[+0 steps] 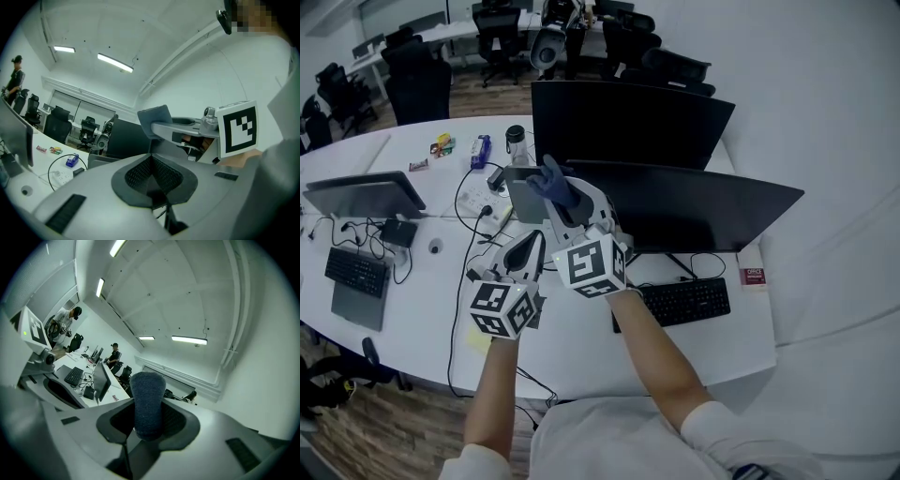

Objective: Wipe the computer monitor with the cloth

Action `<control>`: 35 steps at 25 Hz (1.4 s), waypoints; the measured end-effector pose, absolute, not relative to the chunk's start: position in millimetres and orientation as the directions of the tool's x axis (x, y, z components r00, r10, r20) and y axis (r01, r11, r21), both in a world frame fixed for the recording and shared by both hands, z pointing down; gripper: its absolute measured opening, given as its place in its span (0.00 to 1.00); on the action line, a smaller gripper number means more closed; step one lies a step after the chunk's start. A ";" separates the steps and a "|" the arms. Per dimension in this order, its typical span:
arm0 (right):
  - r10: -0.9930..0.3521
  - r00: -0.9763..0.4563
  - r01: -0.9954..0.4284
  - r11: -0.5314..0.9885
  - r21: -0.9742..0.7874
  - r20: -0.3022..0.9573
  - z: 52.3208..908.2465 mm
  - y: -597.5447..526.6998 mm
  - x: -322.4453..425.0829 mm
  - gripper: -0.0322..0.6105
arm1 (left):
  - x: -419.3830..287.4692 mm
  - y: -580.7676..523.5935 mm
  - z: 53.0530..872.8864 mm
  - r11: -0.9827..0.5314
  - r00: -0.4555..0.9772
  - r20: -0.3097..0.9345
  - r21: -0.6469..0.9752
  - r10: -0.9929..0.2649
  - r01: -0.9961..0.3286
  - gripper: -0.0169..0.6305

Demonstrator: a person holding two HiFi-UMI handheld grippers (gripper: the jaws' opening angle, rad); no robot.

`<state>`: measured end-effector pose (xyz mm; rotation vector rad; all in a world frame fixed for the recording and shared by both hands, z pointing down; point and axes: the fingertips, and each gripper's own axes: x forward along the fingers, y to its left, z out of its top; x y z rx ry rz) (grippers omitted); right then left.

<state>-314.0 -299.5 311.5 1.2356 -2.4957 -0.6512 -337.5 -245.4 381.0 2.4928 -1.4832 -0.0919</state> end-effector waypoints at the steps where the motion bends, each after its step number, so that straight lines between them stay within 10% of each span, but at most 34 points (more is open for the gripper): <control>1: -0.804 -0.593 -0.682 0.536 0.498 0.054 315.0 -299.8 -313.1 0.26 | -337.5 -244.9 381.7 -0.456 0.483 0.069 0.235 -0.873 -0.858 0.04; 35: -0.806 -0.515 -0.843 0.537 -0.003 0.293 512.9 -297.8 -295.4 0.26 | -357.1 -227.4 459.4 -0.389 0.448 0.195 0.279 -0.872 -0.878 0.04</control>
